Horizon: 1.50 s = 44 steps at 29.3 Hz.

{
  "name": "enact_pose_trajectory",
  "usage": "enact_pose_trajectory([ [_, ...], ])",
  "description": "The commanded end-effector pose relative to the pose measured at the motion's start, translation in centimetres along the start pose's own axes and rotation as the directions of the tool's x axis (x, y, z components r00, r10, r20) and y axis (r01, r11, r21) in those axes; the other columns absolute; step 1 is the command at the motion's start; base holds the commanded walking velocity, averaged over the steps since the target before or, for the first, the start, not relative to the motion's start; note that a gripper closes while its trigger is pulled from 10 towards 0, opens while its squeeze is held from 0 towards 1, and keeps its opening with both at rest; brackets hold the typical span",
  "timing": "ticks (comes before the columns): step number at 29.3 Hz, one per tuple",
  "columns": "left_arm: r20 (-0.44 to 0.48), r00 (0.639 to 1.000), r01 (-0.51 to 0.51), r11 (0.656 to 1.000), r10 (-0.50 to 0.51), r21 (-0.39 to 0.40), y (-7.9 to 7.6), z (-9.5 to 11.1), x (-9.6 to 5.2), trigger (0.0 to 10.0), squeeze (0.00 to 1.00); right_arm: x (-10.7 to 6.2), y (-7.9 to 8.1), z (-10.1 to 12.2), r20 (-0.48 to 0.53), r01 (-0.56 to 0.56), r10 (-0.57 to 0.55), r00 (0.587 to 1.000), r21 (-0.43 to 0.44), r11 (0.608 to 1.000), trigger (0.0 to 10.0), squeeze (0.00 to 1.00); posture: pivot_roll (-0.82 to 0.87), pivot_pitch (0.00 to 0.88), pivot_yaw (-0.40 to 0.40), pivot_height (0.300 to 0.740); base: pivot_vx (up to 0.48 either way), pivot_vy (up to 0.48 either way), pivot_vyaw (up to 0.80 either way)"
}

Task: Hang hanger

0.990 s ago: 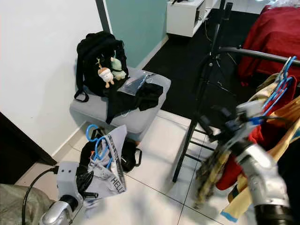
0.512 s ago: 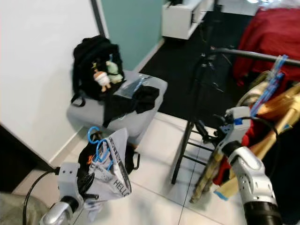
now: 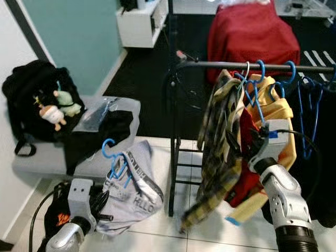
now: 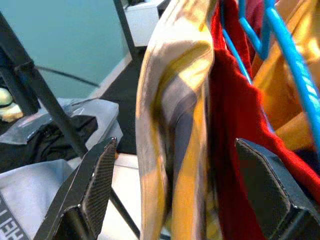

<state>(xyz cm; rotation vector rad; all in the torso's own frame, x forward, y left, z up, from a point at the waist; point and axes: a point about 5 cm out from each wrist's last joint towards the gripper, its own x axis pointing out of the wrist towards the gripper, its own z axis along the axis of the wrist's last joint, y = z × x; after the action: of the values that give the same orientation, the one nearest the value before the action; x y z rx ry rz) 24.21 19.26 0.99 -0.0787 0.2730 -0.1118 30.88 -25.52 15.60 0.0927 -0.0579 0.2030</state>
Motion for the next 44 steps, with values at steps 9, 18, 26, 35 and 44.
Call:
enact_pose_trajectory([
  [9,-0.022,0.999,-0.026,1.0,0.026,-0.01,0.5,-0.7,-0.5,10.0,0.0,-1.7,3.2,5.9,0.291,-0.373,0.328,0.899,0.114,0.921,10.0,0.0,-0.07,0.149,0.052,0.74,0.0,0.0,0.0],
  [18,-0.02,1.0,-0.024,1.0,0.024,-0.011,0.5,-0.7,-0.5,10.0,0.0,-1.0,4.4,7.4,0.304,-0.416,0.387,0.87,0.036,0.908,10.0,0.0,-0.06,0.153,0.051,0.74,0.0,0.0,0.0],
  [26,-0.014,1.0,-0.021,1.0,0.021,-0.012,0.5,-0.6,-0.6,10.0,0.0,1.2,3.4,5.3,0.121,-0.25,0.257,0.959,-0.073,0.965,10.0,0.0,-0.06,0.166,0.054,0.74,0.0,0.0,0.0],
  [35,-0.004,1.0,-0.019,1.0,0.019,-0.006,1.4,-0.4,-1.9,10.0,0.0,5.1,1.0,3.5,0.063,-0.033,0.035,0.997,-0.045,0.998,2.0,0.0,0.0,0.215,0.077,0.74,0.0,0.0,0.0],
  [44,-0.007,1.0,-0.025,1.0,0.025,-0.004,2.4,-0.3,-2.9,10.0,0.0,5.8,-0.8,3.7,0.066,0.066,-0.063,0.996,-0.04,0.997,10.0,0.0,0.06,0.251,0.101,0.74,0.0,0.0,0.0],
])
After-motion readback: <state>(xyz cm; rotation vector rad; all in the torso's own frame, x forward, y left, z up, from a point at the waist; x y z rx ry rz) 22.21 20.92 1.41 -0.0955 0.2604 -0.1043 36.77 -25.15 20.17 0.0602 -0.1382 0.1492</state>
